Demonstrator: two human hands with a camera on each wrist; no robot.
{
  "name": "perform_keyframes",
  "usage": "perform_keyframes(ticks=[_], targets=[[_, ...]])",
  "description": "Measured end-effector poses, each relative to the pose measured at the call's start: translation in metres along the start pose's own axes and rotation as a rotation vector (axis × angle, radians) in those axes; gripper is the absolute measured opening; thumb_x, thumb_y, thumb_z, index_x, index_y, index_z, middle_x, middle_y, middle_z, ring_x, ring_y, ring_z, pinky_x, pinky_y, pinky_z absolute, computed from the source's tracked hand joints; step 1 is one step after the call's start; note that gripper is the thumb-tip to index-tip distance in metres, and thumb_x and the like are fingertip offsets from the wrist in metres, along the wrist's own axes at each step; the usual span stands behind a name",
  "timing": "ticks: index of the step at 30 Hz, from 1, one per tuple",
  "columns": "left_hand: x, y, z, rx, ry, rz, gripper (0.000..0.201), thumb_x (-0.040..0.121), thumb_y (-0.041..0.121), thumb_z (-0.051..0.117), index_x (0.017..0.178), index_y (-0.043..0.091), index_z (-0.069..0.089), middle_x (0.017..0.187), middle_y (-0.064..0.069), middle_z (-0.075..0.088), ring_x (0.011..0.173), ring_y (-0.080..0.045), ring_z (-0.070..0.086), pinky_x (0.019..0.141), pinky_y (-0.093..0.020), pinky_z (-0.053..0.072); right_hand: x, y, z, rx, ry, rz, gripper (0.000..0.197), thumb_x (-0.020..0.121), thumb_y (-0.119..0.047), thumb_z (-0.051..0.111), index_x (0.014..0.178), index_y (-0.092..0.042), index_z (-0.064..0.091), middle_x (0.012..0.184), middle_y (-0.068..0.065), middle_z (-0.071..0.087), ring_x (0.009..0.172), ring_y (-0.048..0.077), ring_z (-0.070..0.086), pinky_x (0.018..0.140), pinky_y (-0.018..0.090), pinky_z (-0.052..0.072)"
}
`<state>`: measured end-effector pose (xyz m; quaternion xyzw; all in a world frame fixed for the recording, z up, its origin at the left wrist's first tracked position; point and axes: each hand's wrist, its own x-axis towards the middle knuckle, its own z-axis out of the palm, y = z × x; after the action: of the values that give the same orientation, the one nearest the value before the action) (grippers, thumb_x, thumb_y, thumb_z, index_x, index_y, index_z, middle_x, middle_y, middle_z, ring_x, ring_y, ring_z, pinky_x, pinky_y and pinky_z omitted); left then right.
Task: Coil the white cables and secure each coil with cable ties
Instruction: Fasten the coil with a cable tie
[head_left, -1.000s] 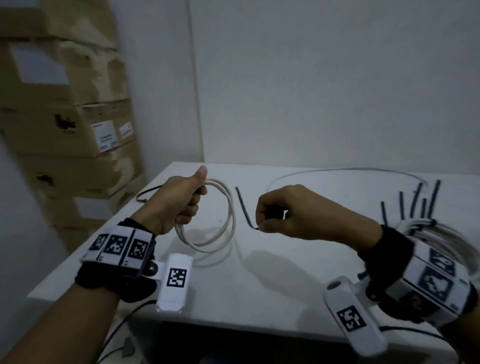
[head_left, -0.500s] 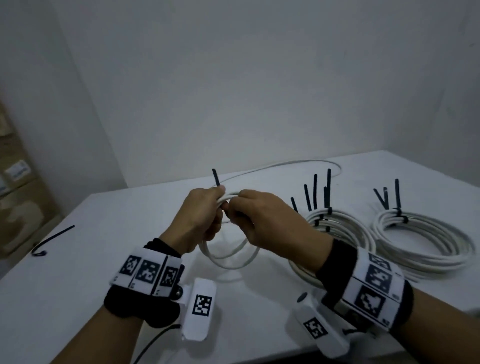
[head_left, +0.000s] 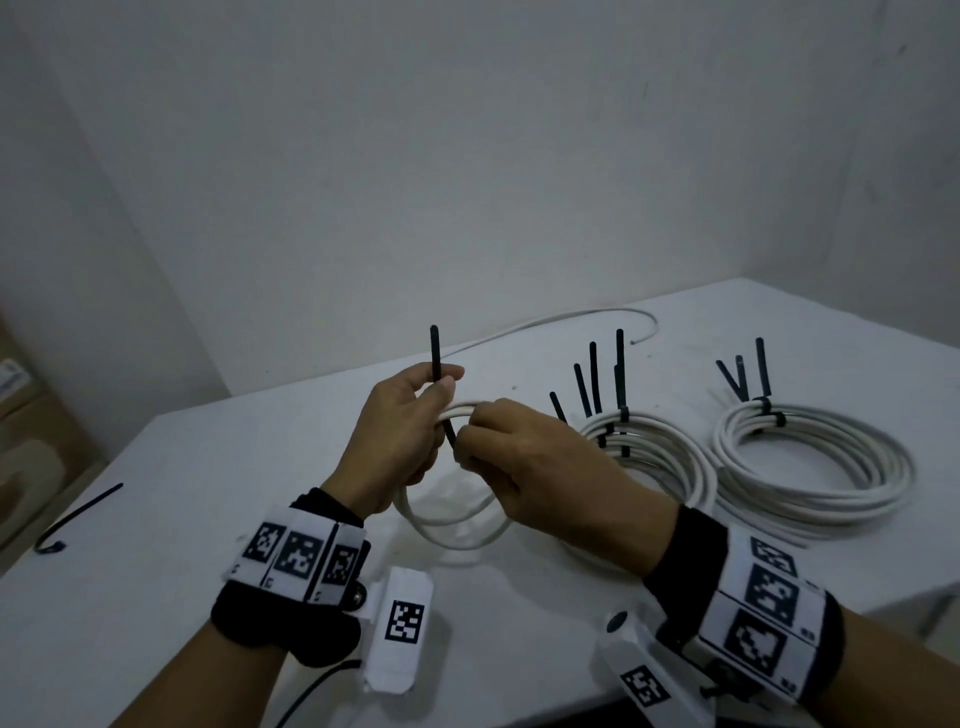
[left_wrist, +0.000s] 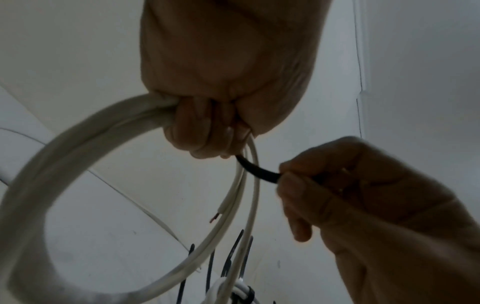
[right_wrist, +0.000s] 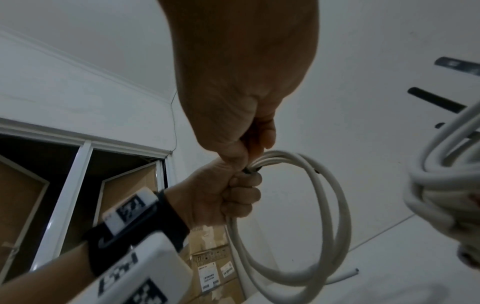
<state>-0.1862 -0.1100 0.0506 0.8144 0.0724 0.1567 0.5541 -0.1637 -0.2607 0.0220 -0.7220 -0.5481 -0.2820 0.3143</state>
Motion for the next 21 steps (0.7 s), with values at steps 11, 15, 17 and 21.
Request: perform_keyframes(ticks=[11,15,17,21], targets=[[-0.008,-0.011,0.013,0.056,0.077,0.279,0.02,0.099,0.015,0.049,0.105,0.02,0.067,0.055,-0.007,0.054,0.042,-0.011,0.037,0.042,-0.025,0.035,0.006,0.004,-0.025,0.478,0.252,0.474,0.024,0.084,-0.003,0.066,0.095,-0.02,0.053,0.072,-0.003,0.058,0.063,0.003,0.052,0.063,0.013,0.045],[-0.013,-0.015,0.021,0.169,0.139,0.398,0.03,0.097,0.011,0.051,0.1,0.035,0.068,0.055,0.009,0.062,0.047,-0.03,0.043,0.047,-0.036,0.043,0.015,0.007,-0.019,0.821,0.401,0.749,0.026,0.08,0.001,0.069,0.087,-0.02,0.056,0.076,0.001,0.059,0.067,0.007,0.057,0.062,0.016,0.048],[-0.012,-0.017,0.021,0.192,0.155,0.426,0.031,0.097,0.01,0.052,0.1,0.037,0.066,0.063,0.015,0.066,0.053,-0.035,0.051,0.053,-0.04,0.053,0.017,0.007,-0.018,0.86,0.403,0.757,0.023,0.08,0.003,0.068,0.085,-0.018,0.059,0.077,0.002,0.06,0.066,0.003,0.058,0.058,0.012,0.045],[-0.009,-0.022,0.017,0.182,0.172,0.437,0.033,0.097,0.013,0.053,0.098,0.043,0.066,0.071,0.014,0.07,0.065,-0.03,0.066,0.06,-0.05,0.056,0.016,0.006,-0.018,0.903,0.395,0.72,0.021,0.081,0.008,0.065,0.086,-0.012,0.061,0.073,0.0,0.061,0.06,-0.004,0.059,0.056,0.008,0.044]])
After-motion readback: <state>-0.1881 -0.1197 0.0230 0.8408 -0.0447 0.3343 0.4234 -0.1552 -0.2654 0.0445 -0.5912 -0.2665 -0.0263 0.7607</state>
